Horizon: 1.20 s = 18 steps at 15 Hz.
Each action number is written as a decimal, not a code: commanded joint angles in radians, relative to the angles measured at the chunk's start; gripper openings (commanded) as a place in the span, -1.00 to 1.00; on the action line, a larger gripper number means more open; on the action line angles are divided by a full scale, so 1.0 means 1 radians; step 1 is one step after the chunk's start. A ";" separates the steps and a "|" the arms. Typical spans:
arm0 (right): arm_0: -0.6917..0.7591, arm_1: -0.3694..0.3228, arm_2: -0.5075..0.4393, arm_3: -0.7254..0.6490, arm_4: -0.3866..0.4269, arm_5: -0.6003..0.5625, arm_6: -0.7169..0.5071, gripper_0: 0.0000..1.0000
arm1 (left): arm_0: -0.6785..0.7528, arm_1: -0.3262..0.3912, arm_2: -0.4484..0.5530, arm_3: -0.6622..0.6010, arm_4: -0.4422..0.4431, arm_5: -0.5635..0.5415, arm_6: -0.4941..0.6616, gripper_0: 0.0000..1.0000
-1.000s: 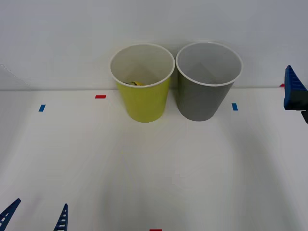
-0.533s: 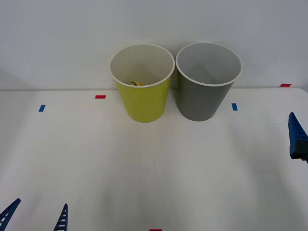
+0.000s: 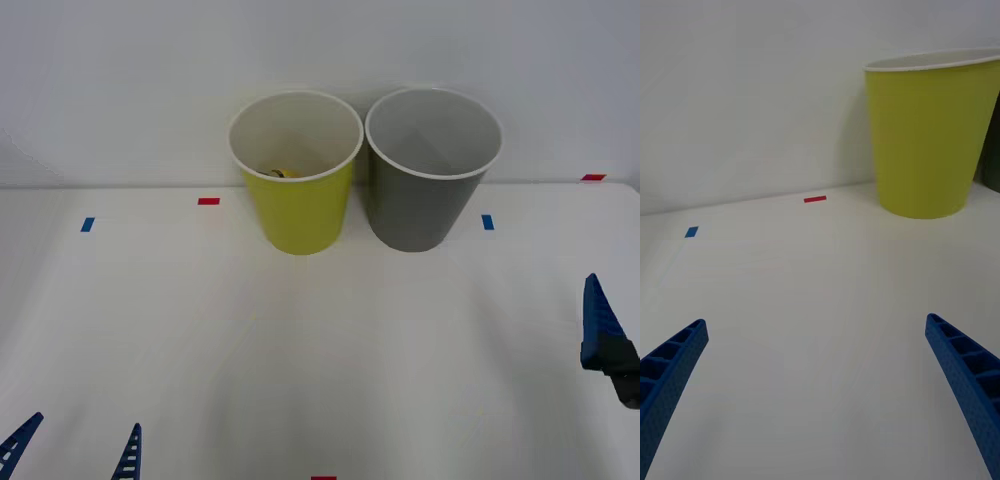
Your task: Put cans in the gray bin and PET bottles in the light green bin.
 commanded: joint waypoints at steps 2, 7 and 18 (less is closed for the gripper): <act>0.029 -0.003 0.003 0.156 0.027 -0.209 0.023 1.00 | 0.000 0.000 0.000 0.000 0.000 0.000 0.000 1.00; 0.156 -0.048 0.025 0.212 0.031 -0.316 0.062 1.00 | 0.000 0.000 0.000 0.000 0.000 0.000 0.000 1.00; 0.315 -0.149 0.114 0.241 -0.104 -0.366 0.117 1.00 | 0.000 0.000 0.000 0.000 0.000 0.000 0.000 1.00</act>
